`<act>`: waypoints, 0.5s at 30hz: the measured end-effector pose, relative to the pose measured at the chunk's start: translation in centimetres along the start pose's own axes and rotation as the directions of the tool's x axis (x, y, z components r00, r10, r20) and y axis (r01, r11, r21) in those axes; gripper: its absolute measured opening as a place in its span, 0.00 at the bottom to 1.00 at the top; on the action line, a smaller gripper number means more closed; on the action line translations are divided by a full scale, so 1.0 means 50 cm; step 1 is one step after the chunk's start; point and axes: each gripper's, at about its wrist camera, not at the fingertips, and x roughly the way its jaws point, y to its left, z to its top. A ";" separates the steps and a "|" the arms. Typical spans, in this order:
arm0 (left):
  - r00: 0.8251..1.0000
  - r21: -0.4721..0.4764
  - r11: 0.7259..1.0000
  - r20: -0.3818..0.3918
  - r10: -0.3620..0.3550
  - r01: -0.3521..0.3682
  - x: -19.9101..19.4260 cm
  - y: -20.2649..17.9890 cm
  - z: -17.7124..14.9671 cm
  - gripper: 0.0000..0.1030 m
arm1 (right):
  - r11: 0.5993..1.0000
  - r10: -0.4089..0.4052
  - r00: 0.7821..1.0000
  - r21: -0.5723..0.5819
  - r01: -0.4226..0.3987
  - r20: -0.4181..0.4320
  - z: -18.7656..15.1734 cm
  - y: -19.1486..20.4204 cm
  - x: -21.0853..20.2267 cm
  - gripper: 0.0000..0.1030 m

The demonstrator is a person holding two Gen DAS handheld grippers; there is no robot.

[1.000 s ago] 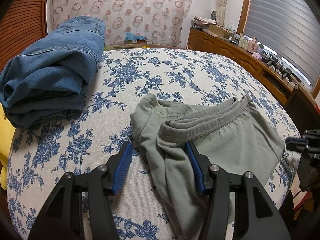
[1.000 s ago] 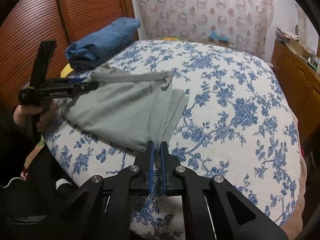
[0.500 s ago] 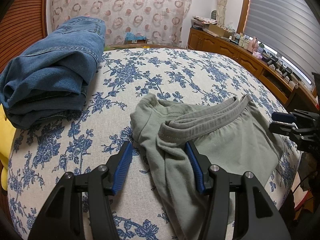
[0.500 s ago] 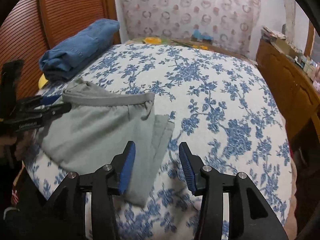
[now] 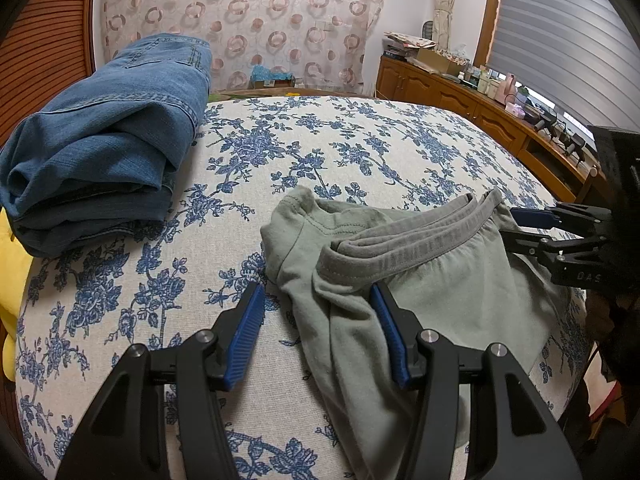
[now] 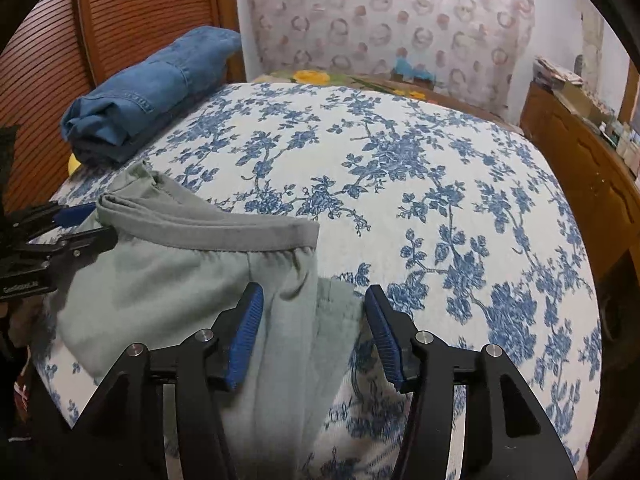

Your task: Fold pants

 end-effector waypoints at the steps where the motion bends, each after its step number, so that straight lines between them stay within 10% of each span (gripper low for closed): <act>1: 1.000 0.000 1.000 0.000 0.000 0.000 0.000 -0.002 0.000 0.53 | 1.000 0.001 1.000 -0.002 -0.001 0.006 -0.001 -0.001 0.003 0.57; 15: 0.999 -0.054 0.998 0.037 -0.039 0.041 -0.026 0.032 0.014 0.53 | 1.000 0.005 0.999 0.017 -0.006 0.032 -0.007 0.001 0.007 0.62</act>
